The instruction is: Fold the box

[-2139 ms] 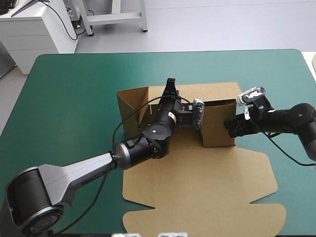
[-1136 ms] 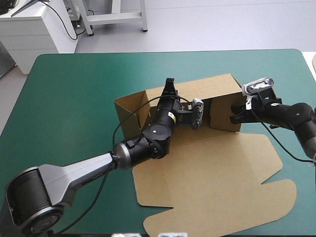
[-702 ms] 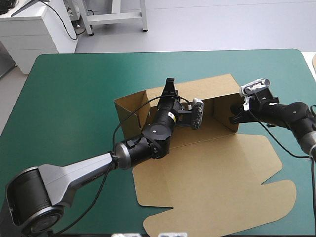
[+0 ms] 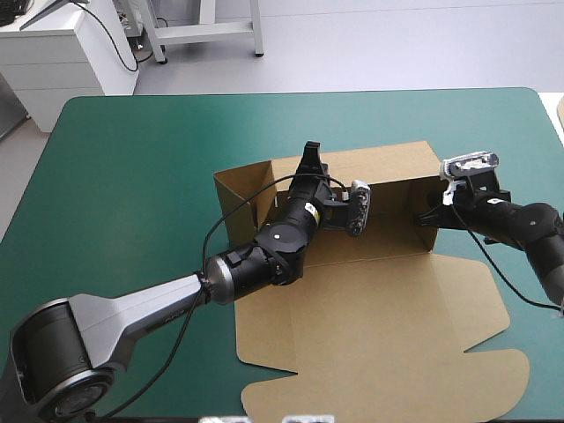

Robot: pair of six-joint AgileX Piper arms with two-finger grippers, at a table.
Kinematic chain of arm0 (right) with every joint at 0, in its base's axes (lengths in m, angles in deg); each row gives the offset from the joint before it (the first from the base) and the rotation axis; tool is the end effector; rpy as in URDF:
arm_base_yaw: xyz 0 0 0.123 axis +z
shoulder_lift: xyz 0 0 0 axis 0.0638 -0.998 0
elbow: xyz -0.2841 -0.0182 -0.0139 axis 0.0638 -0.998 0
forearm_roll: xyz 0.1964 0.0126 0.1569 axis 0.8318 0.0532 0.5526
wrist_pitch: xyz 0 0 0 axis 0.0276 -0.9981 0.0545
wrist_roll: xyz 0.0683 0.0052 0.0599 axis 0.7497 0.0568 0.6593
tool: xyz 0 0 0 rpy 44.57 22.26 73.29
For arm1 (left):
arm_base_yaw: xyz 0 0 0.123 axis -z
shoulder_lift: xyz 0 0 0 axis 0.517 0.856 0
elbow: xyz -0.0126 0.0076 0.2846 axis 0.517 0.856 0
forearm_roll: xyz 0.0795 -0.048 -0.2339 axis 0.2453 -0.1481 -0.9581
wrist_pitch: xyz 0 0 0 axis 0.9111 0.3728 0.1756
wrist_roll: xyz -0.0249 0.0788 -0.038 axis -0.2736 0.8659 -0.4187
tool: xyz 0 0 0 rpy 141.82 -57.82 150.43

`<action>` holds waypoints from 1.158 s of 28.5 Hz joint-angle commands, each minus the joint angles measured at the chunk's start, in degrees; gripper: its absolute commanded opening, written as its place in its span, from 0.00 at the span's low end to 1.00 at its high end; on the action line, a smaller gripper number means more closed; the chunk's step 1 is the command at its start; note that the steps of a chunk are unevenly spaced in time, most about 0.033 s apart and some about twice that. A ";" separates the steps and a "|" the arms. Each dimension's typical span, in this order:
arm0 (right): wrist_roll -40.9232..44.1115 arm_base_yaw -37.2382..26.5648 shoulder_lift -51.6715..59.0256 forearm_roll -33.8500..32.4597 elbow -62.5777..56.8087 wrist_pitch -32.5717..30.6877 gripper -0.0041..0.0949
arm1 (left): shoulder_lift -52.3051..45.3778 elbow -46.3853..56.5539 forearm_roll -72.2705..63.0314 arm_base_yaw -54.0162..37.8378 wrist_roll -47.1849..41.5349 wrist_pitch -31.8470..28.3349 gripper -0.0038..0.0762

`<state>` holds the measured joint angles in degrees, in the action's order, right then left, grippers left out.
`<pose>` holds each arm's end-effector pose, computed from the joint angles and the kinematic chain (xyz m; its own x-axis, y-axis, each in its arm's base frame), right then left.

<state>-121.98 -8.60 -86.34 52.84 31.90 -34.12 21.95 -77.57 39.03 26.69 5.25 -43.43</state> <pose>0.2783 0.0067 0.2835 -0.5739 -0.1490 -0.8053 -0.3068 0.9508 0.0428 0.2589 -0.3166 0.3030 0.3274 0.9412 -0.0835 0.3798 -0.0502 0.9237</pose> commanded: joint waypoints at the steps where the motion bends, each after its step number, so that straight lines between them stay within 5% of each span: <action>1: 2.04 -0.26 3.32 2.06 0.76 2.83 0.04 | -1.94 -1.09 -0.50 0.14 -0.07 0.44 0.04; 5: 3.43 -0.26 3.11 2.06 0.76 2.62 0.04 | -1.94 -1.09 -0.50 0.14 -0.07 0.04 0.08; 13: 5.34 -0.26 2.97 0.29 0.76 2.62 0.04 | -2.07 -1.09 -0.50 1.96 -1.96 -0.50 0.36; 33: 7.85 -0.26 3.08 -6.52 0.76 1.34 0.04 | -11.33 -1.09 0.47 16.72 -6.17 3.92 0.32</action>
<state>-115.26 -8.60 -85.22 47.07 30.98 -33.25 15.72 -77.21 37.61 42.94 1.23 -41.69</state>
